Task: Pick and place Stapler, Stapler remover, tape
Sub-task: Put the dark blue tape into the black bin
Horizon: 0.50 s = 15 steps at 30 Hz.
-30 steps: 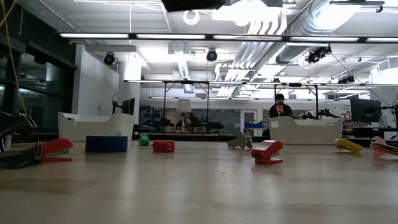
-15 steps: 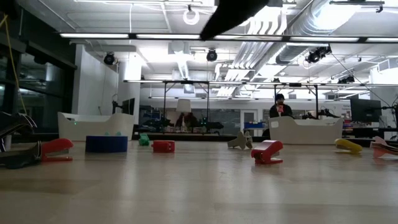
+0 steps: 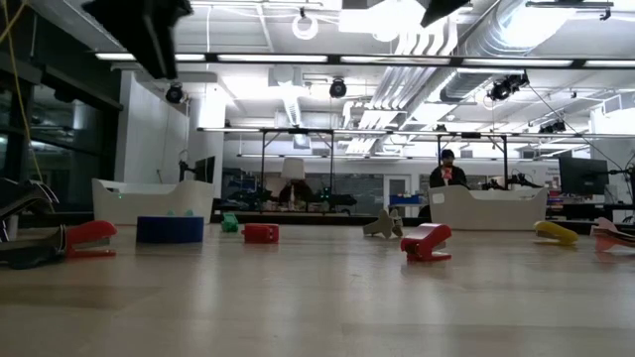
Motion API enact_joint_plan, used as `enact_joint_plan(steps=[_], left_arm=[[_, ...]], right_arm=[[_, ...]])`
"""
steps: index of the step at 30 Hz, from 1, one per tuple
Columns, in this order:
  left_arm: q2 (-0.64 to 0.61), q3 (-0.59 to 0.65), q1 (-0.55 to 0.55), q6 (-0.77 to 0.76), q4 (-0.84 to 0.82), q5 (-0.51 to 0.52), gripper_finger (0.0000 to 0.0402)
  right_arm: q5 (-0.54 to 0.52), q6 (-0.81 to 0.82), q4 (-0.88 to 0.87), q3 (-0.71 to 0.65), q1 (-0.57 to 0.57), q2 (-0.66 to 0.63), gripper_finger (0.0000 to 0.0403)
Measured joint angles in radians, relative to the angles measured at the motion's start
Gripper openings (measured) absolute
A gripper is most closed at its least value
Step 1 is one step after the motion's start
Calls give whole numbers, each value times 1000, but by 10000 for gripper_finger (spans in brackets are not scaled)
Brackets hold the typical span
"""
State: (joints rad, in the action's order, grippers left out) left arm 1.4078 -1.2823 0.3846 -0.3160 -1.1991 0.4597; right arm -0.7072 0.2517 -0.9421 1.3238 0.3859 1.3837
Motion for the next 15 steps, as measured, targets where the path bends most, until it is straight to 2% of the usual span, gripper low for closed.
enact_joint_plan(steps=[5, 15], left_arm=[[0, 0, -128, 98, 60, -75, 136], [69, 0, -336, 206, 98, -290, 136]], right_arm=[[-73, 44, 70, -179, 39, -94, 181], [-16, 135, 462, -631, 86, -356, 181]])
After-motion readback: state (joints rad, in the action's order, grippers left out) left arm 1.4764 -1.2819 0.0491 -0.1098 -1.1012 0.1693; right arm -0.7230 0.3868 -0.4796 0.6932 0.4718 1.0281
